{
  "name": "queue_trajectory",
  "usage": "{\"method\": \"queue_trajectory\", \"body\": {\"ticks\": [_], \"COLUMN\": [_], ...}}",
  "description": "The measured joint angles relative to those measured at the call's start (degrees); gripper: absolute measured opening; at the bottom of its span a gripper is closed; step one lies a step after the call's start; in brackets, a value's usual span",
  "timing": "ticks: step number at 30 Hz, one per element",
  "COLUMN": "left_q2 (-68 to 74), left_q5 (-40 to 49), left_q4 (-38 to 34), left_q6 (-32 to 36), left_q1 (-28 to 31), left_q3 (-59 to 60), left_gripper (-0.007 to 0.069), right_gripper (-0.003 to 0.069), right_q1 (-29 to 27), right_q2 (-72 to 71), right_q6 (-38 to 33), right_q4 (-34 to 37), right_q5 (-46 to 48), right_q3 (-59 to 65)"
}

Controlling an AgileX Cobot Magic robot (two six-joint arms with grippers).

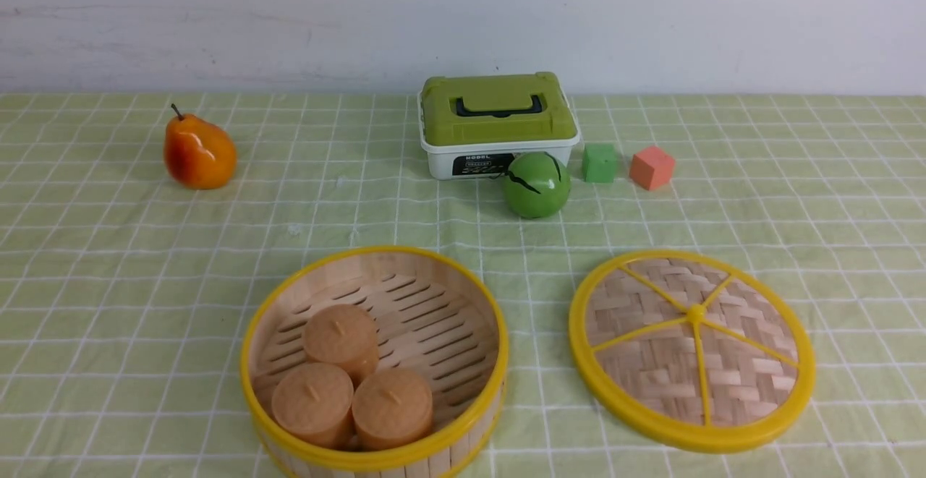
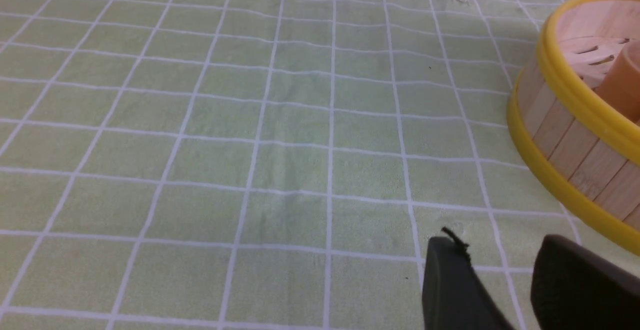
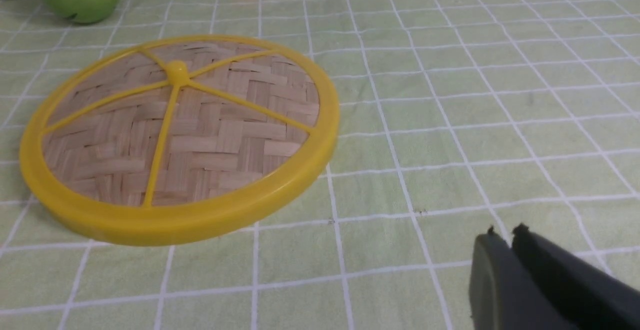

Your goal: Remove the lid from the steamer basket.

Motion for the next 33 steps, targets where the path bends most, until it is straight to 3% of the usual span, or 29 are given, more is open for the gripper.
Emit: {"method": "queue_trajectory", "body": {"ticks": [33], "left_q2": [0.0], "left_q5": [0.0], "left_q4": [0.0], "left_q6": [0.0], "left_q1": [0.0], "left_q3": [0.0], "left_gripper": [0.0239], "right_gripper": [0.0059], "right_q1": [0.0], "right_q2": [0.0], "right_q6": [0.2], "right_q4": [0.0], "right_q5": [0.1], "right_q3": [0.0]}}
